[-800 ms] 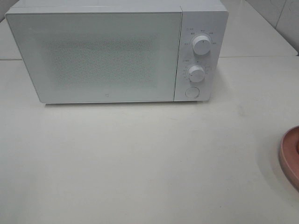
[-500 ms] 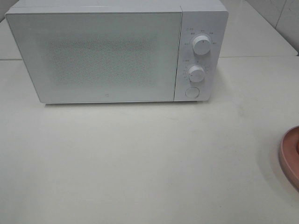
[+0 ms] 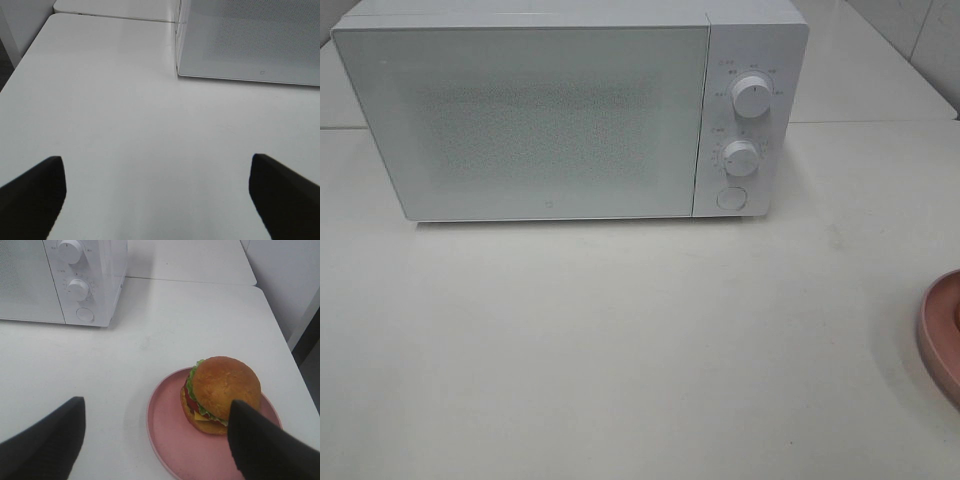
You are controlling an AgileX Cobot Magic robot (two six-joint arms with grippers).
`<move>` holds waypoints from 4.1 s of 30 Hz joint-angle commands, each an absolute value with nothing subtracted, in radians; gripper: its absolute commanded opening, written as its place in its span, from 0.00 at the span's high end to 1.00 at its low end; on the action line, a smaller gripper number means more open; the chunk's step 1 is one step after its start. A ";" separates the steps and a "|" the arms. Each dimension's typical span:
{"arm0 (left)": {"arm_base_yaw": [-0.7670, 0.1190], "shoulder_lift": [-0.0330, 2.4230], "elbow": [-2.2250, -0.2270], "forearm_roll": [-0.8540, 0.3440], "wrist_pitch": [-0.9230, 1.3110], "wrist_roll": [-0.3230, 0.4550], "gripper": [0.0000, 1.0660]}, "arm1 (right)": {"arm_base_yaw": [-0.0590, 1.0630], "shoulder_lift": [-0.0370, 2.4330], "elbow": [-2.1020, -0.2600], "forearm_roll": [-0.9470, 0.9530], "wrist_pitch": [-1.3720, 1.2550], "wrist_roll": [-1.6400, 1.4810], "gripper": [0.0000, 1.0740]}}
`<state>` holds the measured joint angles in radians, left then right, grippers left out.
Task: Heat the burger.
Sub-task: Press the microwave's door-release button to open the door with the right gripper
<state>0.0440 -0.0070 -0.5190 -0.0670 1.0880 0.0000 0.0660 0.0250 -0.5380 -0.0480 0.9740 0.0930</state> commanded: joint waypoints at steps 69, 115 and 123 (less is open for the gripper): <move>0.047 -0.028 -0.517 -0.075 1.072 0.000 0.15 | 0.063 1.088 -0.452 -0.038 -0.384 0.100 0.29; 0.047 -0.028 -0.517 -0.075 1.072 0.000 0.15 | 0.820 1.670 -0.410 0.968 -1.217 -0.377 0.29; 0.047 -0.028 -0.517 -0.075 1.072 0.000 0.15 | 0.843 1.750 -0.507 1.005 -1.211 -0.385 0.29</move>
<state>0.0440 -0.0070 -0.5190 -0.0670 1.0860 0.0000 0.8410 1.7390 -0.4810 1.0060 -1.2000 -0.3680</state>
